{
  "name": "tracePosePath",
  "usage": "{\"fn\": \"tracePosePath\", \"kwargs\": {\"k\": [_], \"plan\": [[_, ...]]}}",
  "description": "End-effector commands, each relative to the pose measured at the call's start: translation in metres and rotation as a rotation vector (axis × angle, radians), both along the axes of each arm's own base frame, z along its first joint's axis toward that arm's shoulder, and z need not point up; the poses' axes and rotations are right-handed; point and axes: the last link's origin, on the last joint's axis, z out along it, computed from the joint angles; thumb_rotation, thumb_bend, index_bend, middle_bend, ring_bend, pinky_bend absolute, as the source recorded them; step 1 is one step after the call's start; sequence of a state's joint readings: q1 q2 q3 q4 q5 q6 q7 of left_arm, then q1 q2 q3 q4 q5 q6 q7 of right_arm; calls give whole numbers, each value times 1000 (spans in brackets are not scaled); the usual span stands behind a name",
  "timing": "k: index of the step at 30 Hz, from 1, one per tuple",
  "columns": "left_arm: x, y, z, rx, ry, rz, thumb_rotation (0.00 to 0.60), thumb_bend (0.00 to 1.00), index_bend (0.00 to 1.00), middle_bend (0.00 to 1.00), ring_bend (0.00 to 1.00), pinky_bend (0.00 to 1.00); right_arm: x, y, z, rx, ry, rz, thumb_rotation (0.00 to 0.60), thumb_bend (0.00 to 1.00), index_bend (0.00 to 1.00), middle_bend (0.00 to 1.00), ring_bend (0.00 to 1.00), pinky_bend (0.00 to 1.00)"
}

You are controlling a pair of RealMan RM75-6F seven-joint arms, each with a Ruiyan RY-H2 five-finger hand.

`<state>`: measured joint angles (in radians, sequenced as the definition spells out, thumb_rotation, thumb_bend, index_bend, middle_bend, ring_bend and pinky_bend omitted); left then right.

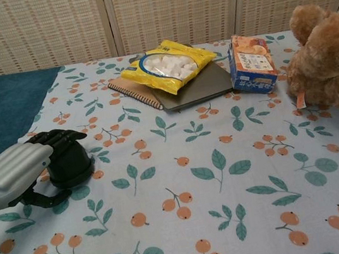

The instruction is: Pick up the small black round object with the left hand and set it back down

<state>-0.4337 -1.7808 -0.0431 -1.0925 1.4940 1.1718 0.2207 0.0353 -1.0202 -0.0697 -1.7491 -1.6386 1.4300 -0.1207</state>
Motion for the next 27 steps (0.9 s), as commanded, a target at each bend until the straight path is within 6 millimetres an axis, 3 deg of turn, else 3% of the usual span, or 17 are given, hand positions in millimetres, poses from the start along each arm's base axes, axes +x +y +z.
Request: {"fn": "tracePosePath", "kwargs": {"k": [1, 6, 11, 16, 21, 24, 27], "plan": [[1, 1, -2, 21, -8, -10, 600, 319, 148, 147, 79, 98, 0, 0, 0, 1, 1, 0, 600, 224, 0, 0, 0, 0], [1, 3, -3, 55, -33, -24, 600, 341, 228, 258, 175, 131, 0, 0, 0, 1, 3, -1, 600, 224, 0, 0, 0, 0], [0, 3, -3, 81, -62, -36, 600, 490, 326, 353, 275, 183, 0, 0, 0, 1, 3, 0, 600, 224, 0, 0, 0, 0], [1, 3, 2, 118, -112, -58, 600, 660, 367, 379, 305, 258, 0, 0, 0, 3, 3, 0, 600, 224, 0, 0, 0, 0], [2, 2, 13, 167, -178, -70, 600, 681, 385, 391, 324, 346, 1, 1, -2, 5, 5, 2, 600, 224, 0, 0, 0, 0], [10, -4, 20, 149, -509, 46, 600, 680, 378, 386, 326, 391, 1, 0, -3, 9, 9, 1, 600, 224, 0, 0, 0, 0], [17, -3, 34, 11, -971, 276, 600, 678, 375, 384, 326, 404, 1, 0, -4, 9, 10, 1, 600, 224, 0, 0, 0, 0]]}}
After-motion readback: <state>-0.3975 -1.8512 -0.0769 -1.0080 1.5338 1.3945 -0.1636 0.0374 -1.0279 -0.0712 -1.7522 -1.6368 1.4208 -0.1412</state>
